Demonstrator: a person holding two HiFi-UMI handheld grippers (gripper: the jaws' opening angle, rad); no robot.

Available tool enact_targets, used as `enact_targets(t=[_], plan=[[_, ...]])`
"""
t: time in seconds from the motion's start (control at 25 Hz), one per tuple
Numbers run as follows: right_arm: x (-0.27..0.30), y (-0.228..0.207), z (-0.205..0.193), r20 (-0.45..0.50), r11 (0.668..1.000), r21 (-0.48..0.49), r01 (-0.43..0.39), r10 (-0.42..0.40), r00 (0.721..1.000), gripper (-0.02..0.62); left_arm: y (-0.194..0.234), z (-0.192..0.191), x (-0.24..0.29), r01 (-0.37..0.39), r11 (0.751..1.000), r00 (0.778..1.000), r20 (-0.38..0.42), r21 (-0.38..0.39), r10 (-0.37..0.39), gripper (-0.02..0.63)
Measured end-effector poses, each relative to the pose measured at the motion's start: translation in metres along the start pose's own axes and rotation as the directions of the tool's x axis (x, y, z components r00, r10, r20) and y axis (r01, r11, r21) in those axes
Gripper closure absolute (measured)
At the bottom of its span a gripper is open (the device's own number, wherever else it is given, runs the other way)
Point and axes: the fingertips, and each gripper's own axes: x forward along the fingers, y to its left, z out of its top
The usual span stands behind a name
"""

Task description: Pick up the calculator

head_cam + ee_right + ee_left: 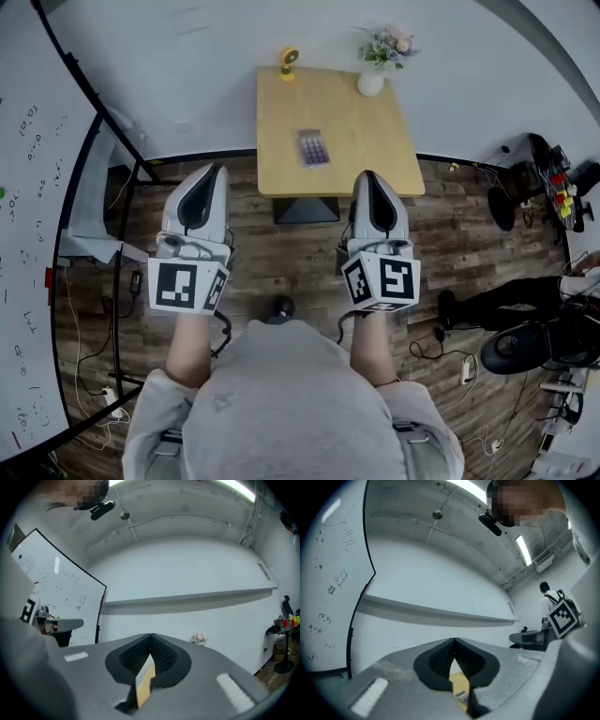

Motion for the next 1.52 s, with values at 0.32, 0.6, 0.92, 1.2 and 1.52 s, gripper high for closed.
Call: enact_targets(t=[0.32, 0.6, 0.92, 1.2, 1.52], plan=[[0.035, -0.016, -0.007, -0.006, 0.997, -0.030, -0.065, 0.065, 0.998, 0.592, 0.001, -0.014, 0.037, -0.029, 1.000, 1.000, -0.002, 0.002, 0.029, 0.601], [0.051, -0.027, -0.021, -0.050, 0.995, -0.021, -0.099, 0.098, 0.994, 0.592, -0.011, -0.024, 0.056, -0.017, 1.000, 1.000, -0.012, 0.001, 0.017, 0.601], [0.072, -0.034, -0.038, -0.087, 0.996, 0.014, -0.093, 0.094, 0.992, 0.592, -0.001, -0.036, 0.073, -0.018, 1.000, 0.999, -0.029, 0.003, 0.018, 0.601], [0.110, -0.045, -0.047, -0.093, 0.998, 0.014, -0.058, 0.059, 0.994, 0.592, 0.020, -0.048, 0.109, 0.007, 1.000, 1.000, -0.024, -0.006, -0.008, 0.601], [0.169, -0.052, -0.058, -0.112, 1.000, 0.003, -0.026, 0.027, 0.993, 0.592, 0.057, -0.063, 0.164, 0.036, 0.999, 0.999, -0.025, -0.025, -0.037, 0.601]])
